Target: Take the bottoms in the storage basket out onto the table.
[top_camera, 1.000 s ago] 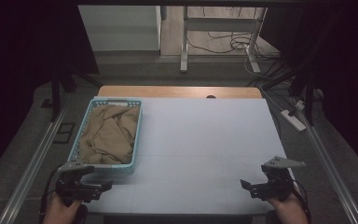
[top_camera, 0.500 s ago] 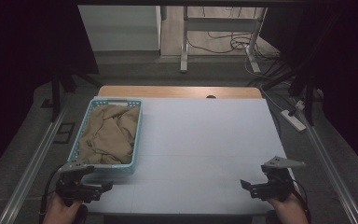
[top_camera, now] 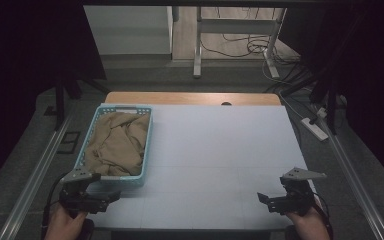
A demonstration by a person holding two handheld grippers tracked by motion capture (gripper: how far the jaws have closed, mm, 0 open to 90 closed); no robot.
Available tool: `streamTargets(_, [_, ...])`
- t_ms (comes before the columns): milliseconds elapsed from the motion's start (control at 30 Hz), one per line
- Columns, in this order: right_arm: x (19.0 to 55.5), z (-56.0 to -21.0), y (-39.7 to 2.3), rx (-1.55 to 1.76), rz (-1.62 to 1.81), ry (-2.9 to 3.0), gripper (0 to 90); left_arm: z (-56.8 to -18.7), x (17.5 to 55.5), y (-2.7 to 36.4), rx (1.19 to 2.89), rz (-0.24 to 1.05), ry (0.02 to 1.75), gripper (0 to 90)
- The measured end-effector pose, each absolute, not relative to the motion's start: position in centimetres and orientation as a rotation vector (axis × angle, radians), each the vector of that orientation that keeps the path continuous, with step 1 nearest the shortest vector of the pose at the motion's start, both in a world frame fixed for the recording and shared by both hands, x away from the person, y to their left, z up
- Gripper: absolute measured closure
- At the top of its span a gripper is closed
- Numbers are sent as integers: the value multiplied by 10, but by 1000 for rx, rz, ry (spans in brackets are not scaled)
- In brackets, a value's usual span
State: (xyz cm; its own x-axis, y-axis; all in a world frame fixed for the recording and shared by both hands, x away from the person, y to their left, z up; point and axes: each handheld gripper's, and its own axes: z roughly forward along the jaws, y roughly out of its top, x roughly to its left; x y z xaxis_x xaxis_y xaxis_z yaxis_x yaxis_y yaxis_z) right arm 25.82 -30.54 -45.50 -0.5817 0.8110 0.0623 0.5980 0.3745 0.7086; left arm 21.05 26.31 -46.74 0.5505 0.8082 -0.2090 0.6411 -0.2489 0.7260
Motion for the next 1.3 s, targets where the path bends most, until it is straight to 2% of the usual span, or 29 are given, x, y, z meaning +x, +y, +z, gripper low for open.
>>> streamTargets(433, [259, -455, -305, 1241, 1013, 2345, 5, -467, 223, 264, 1951, 206, 1156, 10])
streamTargets(1300, [259, -456, -305, 1241, 1005, 2355, 6, -456, 261, 259, 1976, 230, 1238, 4])
